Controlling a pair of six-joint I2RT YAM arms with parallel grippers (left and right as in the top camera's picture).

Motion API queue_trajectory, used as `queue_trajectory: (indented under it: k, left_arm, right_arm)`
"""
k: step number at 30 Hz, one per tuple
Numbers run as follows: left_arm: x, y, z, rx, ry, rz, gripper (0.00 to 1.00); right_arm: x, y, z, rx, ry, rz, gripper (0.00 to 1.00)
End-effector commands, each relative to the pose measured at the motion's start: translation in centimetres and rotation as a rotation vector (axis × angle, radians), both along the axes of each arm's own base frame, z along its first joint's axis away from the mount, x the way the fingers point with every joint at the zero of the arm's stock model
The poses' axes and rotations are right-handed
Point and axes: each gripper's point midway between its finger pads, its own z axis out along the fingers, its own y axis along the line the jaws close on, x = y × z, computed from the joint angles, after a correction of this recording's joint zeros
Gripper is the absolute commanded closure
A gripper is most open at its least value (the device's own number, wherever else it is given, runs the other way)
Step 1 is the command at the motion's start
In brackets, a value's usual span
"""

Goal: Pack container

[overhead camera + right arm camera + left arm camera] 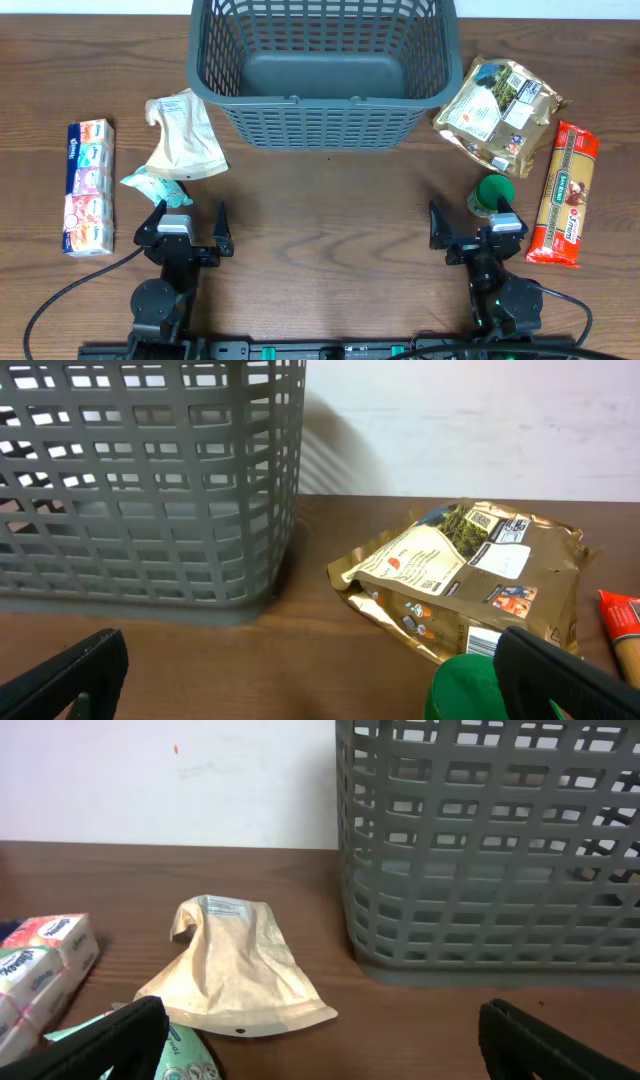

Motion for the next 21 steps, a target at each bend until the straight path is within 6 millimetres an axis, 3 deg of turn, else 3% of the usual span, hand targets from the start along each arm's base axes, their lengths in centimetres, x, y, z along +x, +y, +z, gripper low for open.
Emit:
queue_trajectory:
  k: [1, 16, 18, 21]
  left_arm:
    - [-0.1, 0.0, -1.8, 0.007, 0.052, 0.002, 0.01]
    - [-0.1, 0.0, -1.8, 0.007, 0.052, 0.002, 0.02]
    - [-0.1, 0.0, -1.8, 0.007, 0.053, 0.002, 0.02]
    - [-0.1, 0.0, -1.8, 0.007, 0.052, 0.002, 0.02]
  right_arm:
    - [0.0, -0.2, -0.2, -0.005, 0.004, -0.009, 0.01]
    - [0.0, -0.2, -0.1, 0.001, 0.004, -0.007, 0.01]
    - [0.0, 0.1, -0.2, 0.057, 0.011, 0.008, 0.01]
    - [-0.2, 1.5, -0.2, 0.290, 0.045, 0.071, 0.01]
